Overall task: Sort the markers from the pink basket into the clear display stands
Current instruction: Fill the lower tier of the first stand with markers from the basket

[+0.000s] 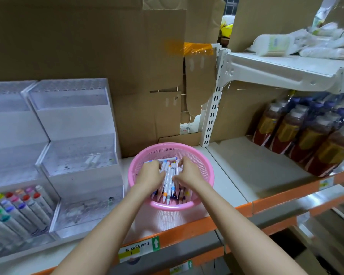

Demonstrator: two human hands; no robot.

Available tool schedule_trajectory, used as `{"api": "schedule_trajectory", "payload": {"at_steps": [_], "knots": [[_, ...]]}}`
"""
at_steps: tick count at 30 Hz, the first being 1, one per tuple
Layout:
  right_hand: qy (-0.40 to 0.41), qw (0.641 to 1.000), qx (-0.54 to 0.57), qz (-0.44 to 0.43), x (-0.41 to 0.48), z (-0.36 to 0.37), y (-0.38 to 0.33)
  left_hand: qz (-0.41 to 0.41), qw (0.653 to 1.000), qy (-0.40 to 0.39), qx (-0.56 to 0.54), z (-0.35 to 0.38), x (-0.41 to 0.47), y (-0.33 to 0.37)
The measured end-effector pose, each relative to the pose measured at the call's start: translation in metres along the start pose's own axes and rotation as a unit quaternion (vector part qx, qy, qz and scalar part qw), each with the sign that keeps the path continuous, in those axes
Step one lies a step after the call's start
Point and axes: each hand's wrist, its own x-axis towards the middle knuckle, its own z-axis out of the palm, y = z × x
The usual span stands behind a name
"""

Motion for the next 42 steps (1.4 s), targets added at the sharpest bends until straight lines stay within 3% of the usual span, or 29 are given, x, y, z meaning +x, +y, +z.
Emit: {"api": "schedule_trajectory", "payload": {"at_steps": [9,20,34,42], "knots": [[0.064,0.988,0.081,-0.116,-0.015,-0.006,-0.01,0.137,0.974,0.141,-0.111,-0.017,-0.012,0.0],[0.15,0.94,0.186,-0.243,-0.059,0.006,-0.084,0.171,0.94,0.249,-0.158,-0.087,-0.056,-0.016],[0.101,0.92,0.215,-0.312,-0.11,0.097,-0.188,0.147,0.939,0.258,-0.172,-0.174,-0.128,-0.129],[0.145,0.919,0.197,-0.308,-0.119,0.142,-0.216,0.161,0.943,0.223,-0.186,-0.193,-0.15,-0.173]]}}
